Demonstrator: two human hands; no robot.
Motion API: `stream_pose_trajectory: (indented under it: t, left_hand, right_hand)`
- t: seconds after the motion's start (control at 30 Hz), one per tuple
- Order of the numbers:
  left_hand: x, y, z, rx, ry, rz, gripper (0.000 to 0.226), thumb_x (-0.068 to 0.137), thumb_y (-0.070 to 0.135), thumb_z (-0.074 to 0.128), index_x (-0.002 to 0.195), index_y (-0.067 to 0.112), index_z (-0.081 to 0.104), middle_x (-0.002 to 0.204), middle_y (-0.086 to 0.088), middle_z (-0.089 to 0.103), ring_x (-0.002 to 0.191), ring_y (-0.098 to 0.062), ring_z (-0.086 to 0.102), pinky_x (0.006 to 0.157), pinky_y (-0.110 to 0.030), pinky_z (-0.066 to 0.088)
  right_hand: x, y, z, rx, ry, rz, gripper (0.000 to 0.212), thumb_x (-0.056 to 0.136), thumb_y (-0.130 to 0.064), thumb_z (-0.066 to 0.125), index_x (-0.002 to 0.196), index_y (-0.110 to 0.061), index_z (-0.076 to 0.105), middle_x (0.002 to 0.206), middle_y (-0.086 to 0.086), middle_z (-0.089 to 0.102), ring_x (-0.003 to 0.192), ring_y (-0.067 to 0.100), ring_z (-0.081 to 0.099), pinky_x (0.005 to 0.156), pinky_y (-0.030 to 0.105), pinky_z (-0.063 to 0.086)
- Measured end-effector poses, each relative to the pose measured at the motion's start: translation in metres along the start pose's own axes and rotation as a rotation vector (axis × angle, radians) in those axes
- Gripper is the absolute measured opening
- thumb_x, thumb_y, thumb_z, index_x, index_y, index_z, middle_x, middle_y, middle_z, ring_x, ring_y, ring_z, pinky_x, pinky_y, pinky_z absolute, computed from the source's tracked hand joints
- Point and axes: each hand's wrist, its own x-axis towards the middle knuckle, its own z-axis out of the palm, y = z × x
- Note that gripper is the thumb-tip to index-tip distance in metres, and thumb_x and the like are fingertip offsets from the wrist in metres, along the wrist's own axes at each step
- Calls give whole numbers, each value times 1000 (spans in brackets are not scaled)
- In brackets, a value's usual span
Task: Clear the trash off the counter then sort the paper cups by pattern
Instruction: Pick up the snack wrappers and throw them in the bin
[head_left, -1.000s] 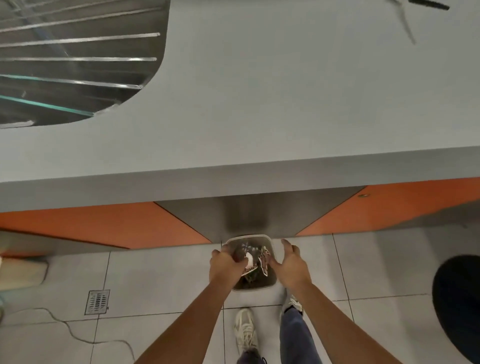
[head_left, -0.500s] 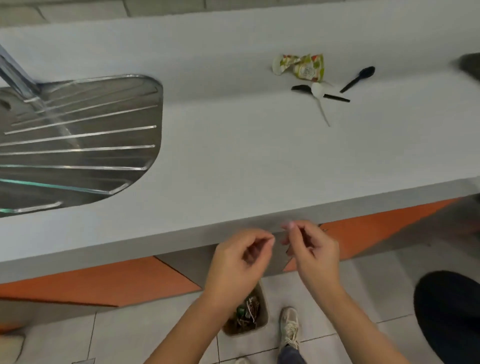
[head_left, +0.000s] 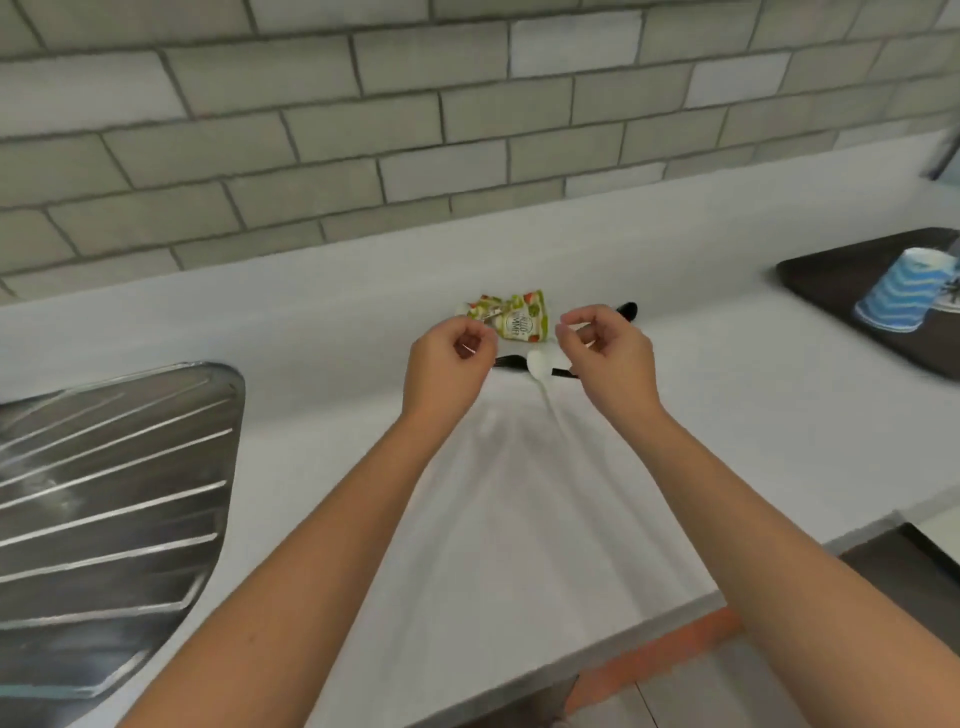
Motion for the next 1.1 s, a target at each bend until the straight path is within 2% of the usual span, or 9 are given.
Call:
stream_pose_trajectory:
  t: [0.1,0.2,0.3,0.43,0.57,0.8,0.87,1.0,1.1]
  left_hand:
    - [61,-17,24,253,-38,21,15,83,17,65,98,15,68,100,-6,65,92,-17,60,79,-28,49]
    - [108,-33,44,533,-167,-6,35,86,19,62,120,13,58,119,-11,54,115,-25,48,91,-35,45]
    - [137,-45,62,699,-293,-41,47,87,20,60,132,16,48,130,-10,45,123,-26,40,98,-36,40]
    - [153,-63,79,879,-380,-65,51,88,18,56,137,15,42,133,-10,45,123,-28,41,98,-37,38]
    - [156,-78,83,941,-326,-27,41,92,17,50,133,14,46,127,-9,51,119,-27,44,91,-36,41]
    - [140,-97,67,792,-62,14,33,92,16,46,121,7,56,109,-13,57,103,-29,51,76,-36,46]
    - [131,-95,57,700,59,-6,27,93,15,45,114,2,56,102,-15,57,96,-30,52,71,-39,45]
    - [99,-85,30,349,252,-191,16,96,16,40,96,2,49,90,-10,54,85,-29,54,65,-37,41]
    - [62,-72,6,100,274,-304,11,96,21,46,96,10,49,92,-8,62,84,-27,61,72,-40,51]
  right_hand:
    - [65,15,13,-155,-100,17,30,84,-33,68,111,-22,60,87,-4,60,68,11,56,64,27,42]
    - [120,32,28,-365,-243,47,59,81,-39,71,132,-19,48,121,7,53,97,19,58,73,25,39]
    - [161,49,41,-458,-391,182,85,77,-45,74,144,-15,31,141,11,38,121,27,50,81,27,40]
    - [191,70,55,-460,-510,302,96,75,-46,75,147,-7,24,146,12,39,130,28,44,96,33,40]
    - [201,89,67,-389,-504,312,85,76,-39,77,143,-6,36,144,10,43,131,26,43,102,34,38]
    - [205,109,74,-204,-408,302,36,75,-17,79,107,-6,65,105,8,67,101,25,64,85,34,51]
    - [202,102,73,-114,-385,300,32,78,-13,76,107,-4,65,100,7,65,97,26,64,82,35,52]
    - [180,68,66,77,-360,290,21,85,-13,68,105,-8,64,100,11,67,80,19,62,60,26,48]
    - [143,36,60,248,-367,327,16,88,-11,63,103,-12,64,103,15,70,88,27,69,70,38,56]
